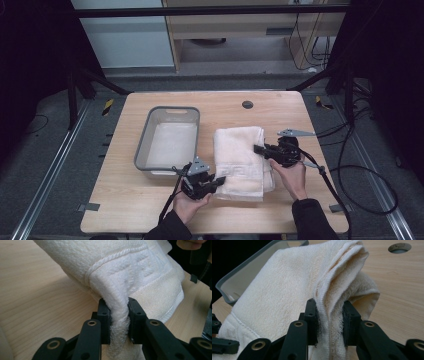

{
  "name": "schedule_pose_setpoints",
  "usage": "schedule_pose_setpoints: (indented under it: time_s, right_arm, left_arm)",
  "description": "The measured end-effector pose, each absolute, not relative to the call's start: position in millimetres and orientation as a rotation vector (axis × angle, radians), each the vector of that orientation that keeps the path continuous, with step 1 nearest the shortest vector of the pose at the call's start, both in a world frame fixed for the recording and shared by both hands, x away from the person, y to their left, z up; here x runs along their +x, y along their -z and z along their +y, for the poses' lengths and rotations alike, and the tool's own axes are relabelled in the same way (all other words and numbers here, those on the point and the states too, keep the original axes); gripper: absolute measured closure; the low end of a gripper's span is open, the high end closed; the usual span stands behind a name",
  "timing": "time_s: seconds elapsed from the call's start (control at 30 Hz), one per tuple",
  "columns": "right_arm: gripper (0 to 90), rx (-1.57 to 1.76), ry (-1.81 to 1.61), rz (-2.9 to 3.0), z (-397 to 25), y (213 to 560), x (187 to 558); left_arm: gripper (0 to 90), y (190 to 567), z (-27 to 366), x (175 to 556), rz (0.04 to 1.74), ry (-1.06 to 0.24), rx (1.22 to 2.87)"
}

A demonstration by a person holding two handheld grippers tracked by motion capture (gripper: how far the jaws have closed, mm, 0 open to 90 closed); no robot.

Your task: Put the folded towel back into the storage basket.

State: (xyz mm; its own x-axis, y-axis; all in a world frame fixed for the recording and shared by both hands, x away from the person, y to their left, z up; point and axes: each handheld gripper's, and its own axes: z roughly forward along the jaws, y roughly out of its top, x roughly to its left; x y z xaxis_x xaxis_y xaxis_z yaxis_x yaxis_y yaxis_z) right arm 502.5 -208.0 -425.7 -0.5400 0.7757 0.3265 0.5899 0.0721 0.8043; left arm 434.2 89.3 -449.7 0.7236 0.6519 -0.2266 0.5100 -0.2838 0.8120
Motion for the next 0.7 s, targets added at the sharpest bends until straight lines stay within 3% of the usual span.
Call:
schedule_pose_setpoints:
  time_s: [0.7]
  right_arm:
    - [70.8,1.295,-1.536,2.058,-199,392,496]
  left_arm:
    - [74.8,417,100,429,0.845,-0.276,1.892]
